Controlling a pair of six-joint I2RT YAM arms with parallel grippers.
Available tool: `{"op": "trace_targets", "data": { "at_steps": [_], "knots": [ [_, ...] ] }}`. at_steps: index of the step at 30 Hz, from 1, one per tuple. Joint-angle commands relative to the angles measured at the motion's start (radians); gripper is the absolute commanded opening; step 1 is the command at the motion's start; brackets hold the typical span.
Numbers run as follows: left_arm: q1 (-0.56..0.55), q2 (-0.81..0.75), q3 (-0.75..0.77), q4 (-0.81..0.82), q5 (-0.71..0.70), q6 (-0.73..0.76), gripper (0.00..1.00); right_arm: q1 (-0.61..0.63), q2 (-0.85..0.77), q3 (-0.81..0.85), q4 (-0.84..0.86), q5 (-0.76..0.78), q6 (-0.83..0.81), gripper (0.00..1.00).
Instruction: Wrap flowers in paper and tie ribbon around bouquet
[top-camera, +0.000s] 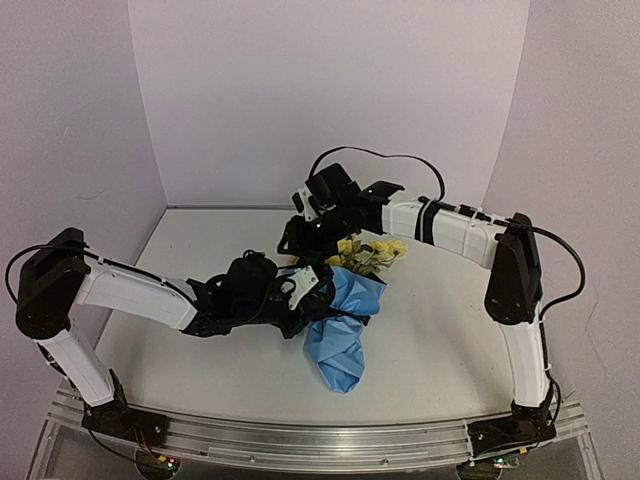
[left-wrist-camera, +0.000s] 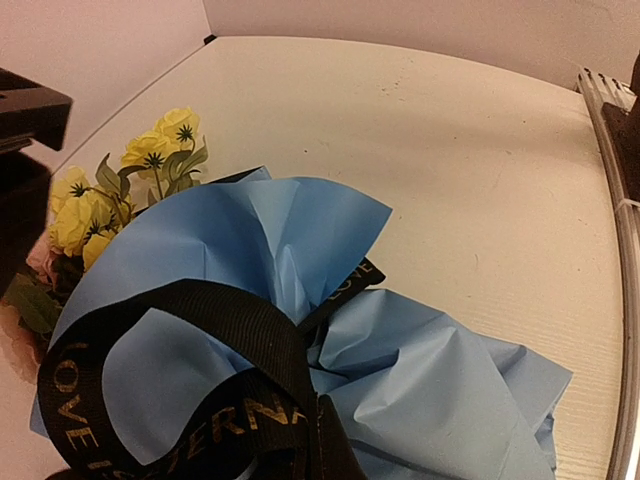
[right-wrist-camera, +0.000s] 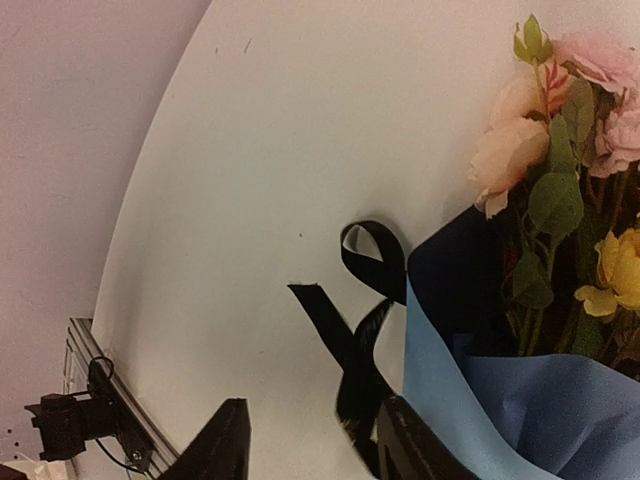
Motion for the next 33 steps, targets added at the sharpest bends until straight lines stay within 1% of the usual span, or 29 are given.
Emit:
{"op": "trace_targets", "data": {
  "at_steps": [1, 5, 9, 11, 15, 18, 21, 24, 29, 33],
  "knots": [
    [-0.003, 0.011, 0.012, 0.048, -0.031, 0.009, 0.00, 0.002, -0.147, -0.065, -0.006, 0.078, -0.031, 0.53],
    [-0.002, 0.025, 0.017, 0.047, -0.009, 0.004, 0.00, -0.001, -0.235, -0.155, -0.007, 0.136, -0.040, 0.65],
    [0.001, 0.026, 0.007, 0.049, 0.020, 0.007, 0.00, -0.019, -0.294, -0.244, -0.008, 0.144, -0.048, 0.70],
    [0.008, 0.023, 0.002, 0.047, 0.038, 0.010, 0.00, -0.028, -0.313, -0.289, -0.007, 0.134, -0.047, 0.70],
    [0.054, 0.018, 0.001, 0.021, 0.098, -0.011, 0.00, -0.031, -0.368, -0.386, -0.003, 0.140, -0.049, 0.66],
    [0.088, 0.015, 0.010, -0.005, 0.152, -0.026, 0.00, -0.030, -0.416, -0.455, 0.018, 0.157, -0.044, 0.60],
    [0.122, 0.009, 0.009, -0.003, 0.206, -0.042, 0.00, -0.031, -0.435, -0.518, 0.061, 0.150, -0.030, 0.61],
    [0.134, 0.008, 0.019, -0.018, 0.239, -0.027, 0.00, -0.030, -0.405, -0.509, 0.069, 0.132, -0.028, 0.63],
    [0.135, 0.011, 0.034, -0.043, 0.290, 0.020, 0.00, -0.030, -0.323, -0.420, 0.067, 0.100, -0.039, 0.64],
    [0.137, 0.018, 0.063, -0.100, 0.307, 0.060, 0.00, -0.031, -0.288, -0.390, 0.067, 0.088, -0.036, 0.66]
  ]
}}
